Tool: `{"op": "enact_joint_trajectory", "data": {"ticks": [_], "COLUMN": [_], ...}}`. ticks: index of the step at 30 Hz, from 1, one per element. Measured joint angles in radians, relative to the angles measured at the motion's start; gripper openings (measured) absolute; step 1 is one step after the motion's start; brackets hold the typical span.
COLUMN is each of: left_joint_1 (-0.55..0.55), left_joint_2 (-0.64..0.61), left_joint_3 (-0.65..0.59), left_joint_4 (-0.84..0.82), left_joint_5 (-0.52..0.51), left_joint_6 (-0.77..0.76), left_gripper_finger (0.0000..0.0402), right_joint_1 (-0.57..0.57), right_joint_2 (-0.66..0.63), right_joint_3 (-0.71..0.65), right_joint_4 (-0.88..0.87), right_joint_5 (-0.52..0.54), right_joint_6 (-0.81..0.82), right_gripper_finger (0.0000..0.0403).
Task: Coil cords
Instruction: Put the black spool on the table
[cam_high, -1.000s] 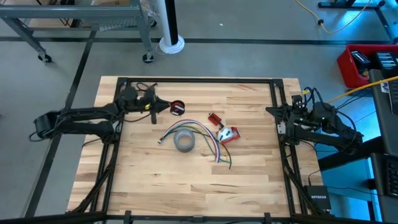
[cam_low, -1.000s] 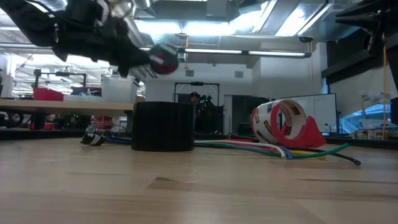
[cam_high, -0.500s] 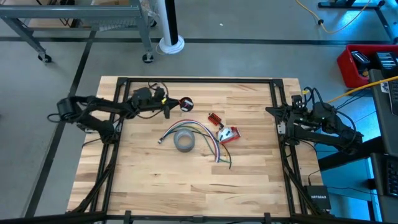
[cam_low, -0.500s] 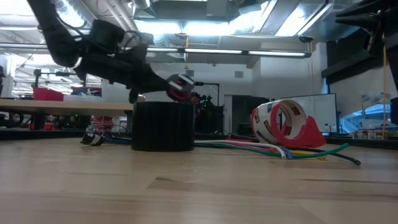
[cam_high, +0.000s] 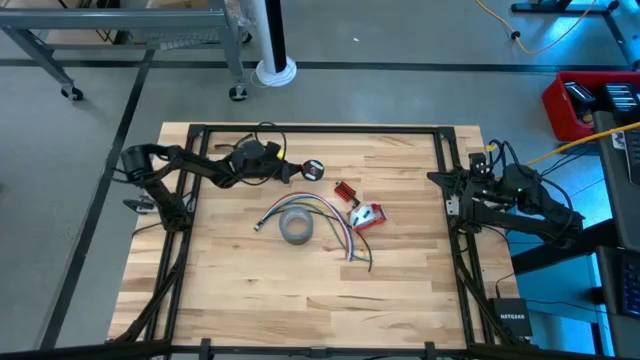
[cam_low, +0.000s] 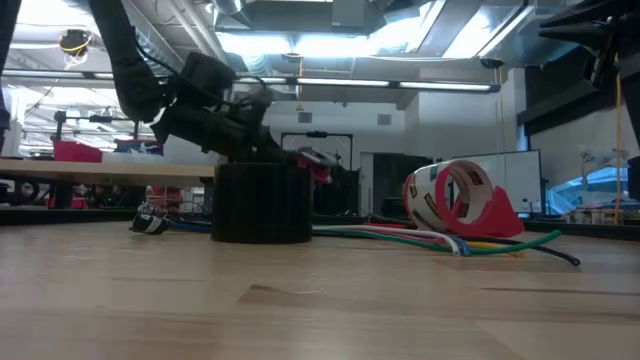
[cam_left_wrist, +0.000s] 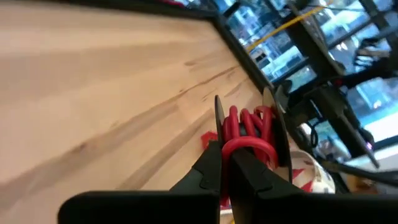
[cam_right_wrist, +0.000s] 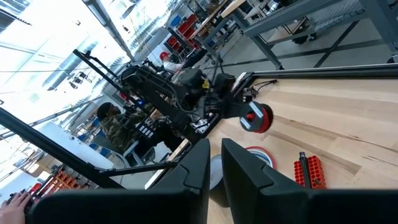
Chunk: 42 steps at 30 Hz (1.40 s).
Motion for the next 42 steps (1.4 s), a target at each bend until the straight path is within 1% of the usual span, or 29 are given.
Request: {"op": "enact_joint_trajectory", "data": {"ticks": [3, 8, 14, 19, 23, 26, 33, 42], "left_joint_1": [0.0, 0.0, 0.0, 0.002, 0.002, 0.002, 0.001, 0.0], "left_joint_2": [0.042, 0.114, 0.145, 0.146, 0.147, 0.147, 0.146, 0.147], "left_joint_3": [0.001, 0.0, 0.005, 0.004, 0.003, 0.003, 0.005, 0.003], "left_joint_4": [-0.009, -0.07, -0.06, -0.066, -0.072, -0.081, -0.163, -0.168], "left_joint_5": [-0.001, -0.001, -0.002, -0.013, -0.063, -0.077, -0.085, -0.08], "left_joint_6": [-0.06, -0.135, -0.184, -0.174, -0.146, -0.125, -0.12, -0.091], "left_gripper_finger": [0.0, 0.0, 0.0, 0.0, 0.0, 0.0, 0.0, 0.0029], "right_joint_1": [0.0, 0.0, 0.0, 0.0, 0.0, 0.0, 0.0, 0.0], "right_joint_2": [0.0, 0.0, 0.0, 0.0, 0.0, 0.0, 0.0, 0.0], "right_joint_3": [0.0, 0.0, 0.0, 0.0, 0.0, 0.0, 0.0, 0.0], "right_joint_4": [0.0, 0.0, 0.0, 0.0, 0.0, 0.0, 0.0, 0.0], "right_joint_5": [0.0, 0.0, 0.0, 0.0, 0.0, 0.0, 0.0, 0.0], "right_joint_6": [0.0, 0.0, 0.0, 0.0, 0.0, 0.0, 0.0, 0.0], "right_gripper_finger": [0.0044, 0.0044, 0.0044, 0.0044, 0.0044, 0.0044, 0.0044, 0.0044]}}
